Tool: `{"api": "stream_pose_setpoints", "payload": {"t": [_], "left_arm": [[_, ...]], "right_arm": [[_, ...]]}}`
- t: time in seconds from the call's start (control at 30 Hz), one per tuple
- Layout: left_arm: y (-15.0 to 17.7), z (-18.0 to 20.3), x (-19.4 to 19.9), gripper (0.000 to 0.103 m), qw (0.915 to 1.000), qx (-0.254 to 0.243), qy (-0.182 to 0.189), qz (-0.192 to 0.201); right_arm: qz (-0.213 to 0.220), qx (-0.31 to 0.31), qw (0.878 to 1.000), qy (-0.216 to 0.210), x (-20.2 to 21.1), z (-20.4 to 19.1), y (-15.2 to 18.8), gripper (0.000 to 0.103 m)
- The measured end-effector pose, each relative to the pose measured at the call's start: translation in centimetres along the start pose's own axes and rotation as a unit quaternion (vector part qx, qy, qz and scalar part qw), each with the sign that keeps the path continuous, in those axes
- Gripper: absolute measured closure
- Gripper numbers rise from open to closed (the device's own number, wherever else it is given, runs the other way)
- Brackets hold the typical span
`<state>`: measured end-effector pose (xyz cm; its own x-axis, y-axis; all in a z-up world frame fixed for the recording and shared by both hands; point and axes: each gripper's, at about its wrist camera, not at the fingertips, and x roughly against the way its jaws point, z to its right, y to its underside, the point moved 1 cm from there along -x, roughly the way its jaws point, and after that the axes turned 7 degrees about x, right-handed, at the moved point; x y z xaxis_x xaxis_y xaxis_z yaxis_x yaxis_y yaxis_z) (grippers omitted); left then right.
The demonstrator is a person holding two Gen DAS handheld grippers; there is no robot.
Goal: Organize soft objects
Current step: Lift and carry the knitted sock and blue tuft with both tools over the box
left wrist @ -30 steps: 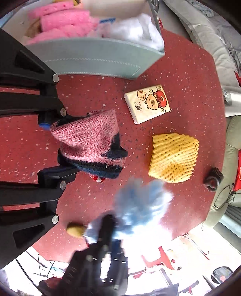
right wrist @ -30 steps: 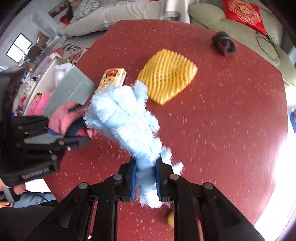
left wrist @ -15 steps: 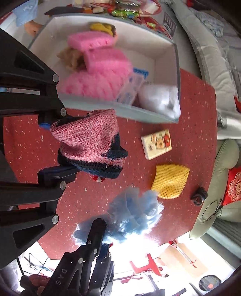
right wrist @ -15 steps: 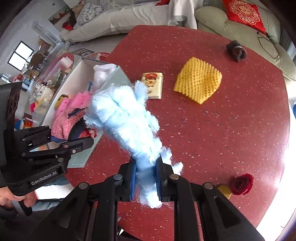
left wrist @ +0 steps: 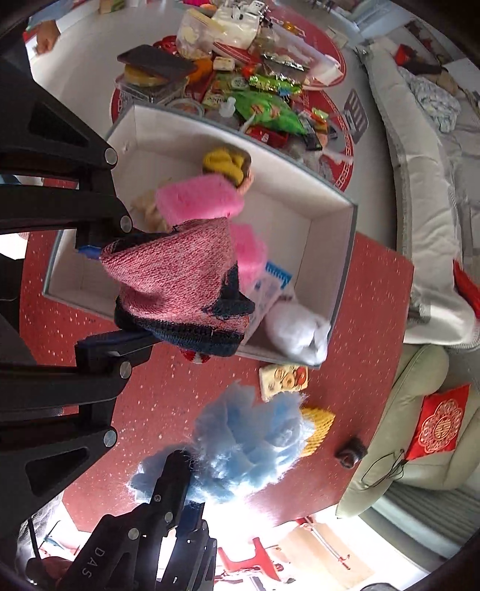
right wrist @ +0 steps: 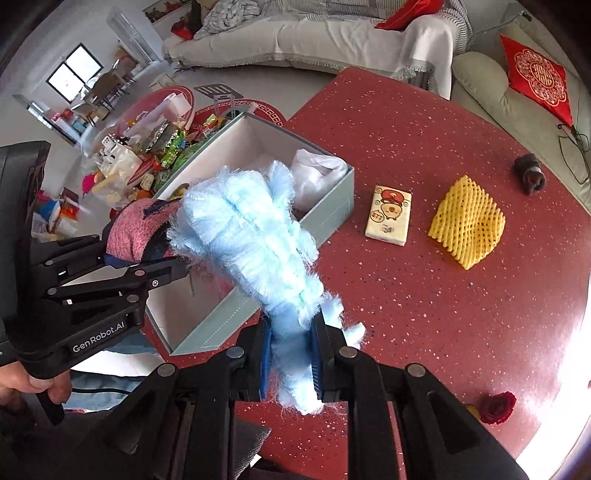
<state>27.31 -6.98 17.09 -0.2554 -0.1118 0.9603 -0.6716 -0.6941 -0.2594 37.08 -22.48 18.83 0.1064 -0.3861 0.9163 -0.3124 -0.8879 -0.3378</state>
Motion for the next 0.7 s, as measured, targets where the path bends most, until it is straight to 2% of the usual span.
{"api": "stream_pose_setpoints", "payload": {"t": [0.33,0.7], "left_arm": [[-0.5,-3.8,0.3,0.071,0.9997,0.015,-0.019,0.002],[-0.7,-6.4,-0.5,0.071,0.9997,0.015,-0.015,-0.010]], "right_arm": [[-0.016,0.011,1.000,0.006,-1.4,-3.2,-3.2,0.085],[-0.028,0.020,0.999,0.023,-2.3,-5.8,-6.3,0.084]]}}
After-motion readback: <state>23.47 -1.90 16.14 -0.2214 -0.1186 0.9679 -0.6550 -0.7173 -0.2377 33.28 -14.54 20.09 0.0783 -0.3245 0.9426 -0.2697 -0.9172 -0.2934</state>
